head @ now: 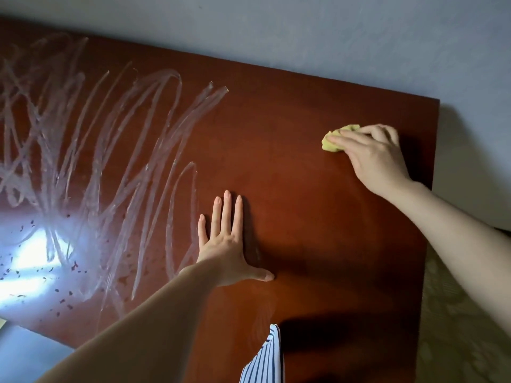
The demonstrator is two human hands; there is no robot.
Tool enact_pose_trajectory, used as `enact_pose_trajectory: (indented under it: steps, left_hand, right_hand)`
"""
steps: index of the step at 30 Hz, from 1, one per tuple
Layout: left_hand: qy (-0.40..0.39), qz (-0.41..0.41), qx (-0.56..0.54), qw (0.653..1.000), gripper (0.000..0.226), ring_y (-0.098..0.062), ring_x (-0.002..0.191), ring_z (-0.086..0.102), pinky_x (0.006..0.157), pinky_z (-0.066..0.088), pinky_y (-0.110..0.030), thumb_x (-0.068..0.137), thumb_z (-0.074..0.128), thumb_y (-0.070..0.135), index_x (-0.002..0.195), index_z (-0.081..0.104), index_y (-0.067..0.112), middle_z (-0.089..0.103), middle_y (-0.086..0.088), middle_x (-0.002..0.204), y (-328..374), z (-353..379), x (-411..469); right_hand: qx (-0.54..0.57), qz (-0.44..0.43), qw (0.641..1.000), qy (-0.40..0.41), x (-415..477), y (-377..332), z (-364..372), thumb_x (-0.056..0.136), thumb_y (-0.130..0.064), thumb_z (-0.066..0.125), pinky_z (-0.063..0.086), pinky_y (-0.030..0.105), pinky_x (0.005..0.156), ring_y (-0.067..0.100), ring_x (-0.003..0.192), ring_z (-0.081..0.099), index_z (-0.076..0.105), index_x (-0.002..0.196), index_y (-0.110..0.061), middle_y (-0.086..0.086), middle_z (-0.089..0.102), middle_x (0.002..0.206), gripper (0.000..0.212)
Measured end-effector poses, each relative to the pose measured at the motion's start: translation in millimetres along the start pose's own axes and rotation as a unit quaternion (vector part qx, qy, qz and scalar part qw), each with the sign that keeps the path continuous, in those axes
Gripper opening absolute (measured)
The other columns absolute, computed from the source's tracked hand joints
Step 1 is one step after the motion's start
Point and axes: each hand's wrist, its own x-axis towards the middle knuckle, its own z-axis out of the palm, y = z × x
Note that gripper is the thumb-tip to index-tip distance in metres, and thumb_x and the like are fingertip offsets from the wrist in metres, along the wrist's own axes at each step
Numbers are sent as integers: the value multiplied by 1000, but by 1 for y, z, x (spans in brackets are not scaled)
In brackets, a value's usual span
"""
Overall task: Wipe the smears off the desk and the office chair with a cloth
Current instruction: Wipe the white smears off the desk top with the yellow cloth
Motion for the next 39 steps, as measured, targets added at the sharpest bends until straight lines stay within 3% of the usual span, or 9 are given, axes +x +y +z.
enact_pose_trajectory:
  steps: [3,6,9,13,21,29,33,36,39]
  left_hand:
    - [5,3,-2,1000,154,-9,116,-58,101,-31,-42,42,65,86,123,-54,30,-63,9,127,-2,1,0]
    - [5,5,-2,1000,154,-10,117,-58,98,-33,-41,42,64,87,123,-54,30,-62,9,128,-2,3,0]
    - [6,6,1,1000,154,-11,118,-57,98,-33,-41,42,64,87,125,-53,30,-62,8,129,-3,4,2]
    - [10,5,0,1000,154,-10,118,-57,95,-35,-39,41,64,87,124,-53,31,-61,9,129,-3,2,3]
    - [10,2,3,1000,153,-8,116,-58,97,-34,-38,42,65,85,123,-54,33,-63,11,126,-2,0,1]
    - [7,3,6,1000,151,-7,113,-59,101,-31,-40,43,64,86,116,-58,34,-65,12,122,0,-3,-1]
    - [10,6,2,1000,152,-8,114,-59,100,-30,-40,42,65,87,117,-58,34,-65,11,123,0,-3,-2]
    - [11,8,0,1000,153,-8,114,-59,100,-30,-41,41,65,87,117,-57,34,-64,11,123,-1,-3,-2]
    - [11,8,-1,1000,154,-8,113,-59,99,-31,-41,41,65,87,117,-57,33,-65,11,123,-1,-2,-1]
  right_hand:
    - [-6,81,996,-26,31,0,11,96,-6,49,17,50,111,30,122,45,57,130,-26,-1,57,134,40]
    - [-3,151,987,-47,60,-8,21,97,-5,44,6,50,115,27,140,25,48,137,-29,-5,45,144,46]
    - [15,198,977,-75,87,-23,29,98,-3,43,2,55,115,27,145,9,39,142,-34,-8,34,151,54]
    - [23,212,972,-98,109,-48,36,97,-1,41,3,59,114,33,145,5,35,143,-37,-10,27,154,59]
    - [23,32,994,-104,59,-118,41,96,2,31,15,46,116,38,142,16,33,145,-36,-4,33,152,62]
    - [67,-147,986,-52,-50,-127,19,85,6,61,41,46,102,36,127,47,59,130,-24,3,60,129,54]
    - [79,-223,970,-54,-74,-94,2,83,12,60,47,44,96,34,122,53,65,122,-21,4,66,120,52]
    - [59,-218,973,-54,-68,-65,-8,82,11,57,49,42,90,33,119,56,68,118,-20,4,68,115,48]
    - [60,-137,988,-47,-51,-45,-12,78,15,66,54,48,85,35,116,58,70,113,-14,8,69,111,47]
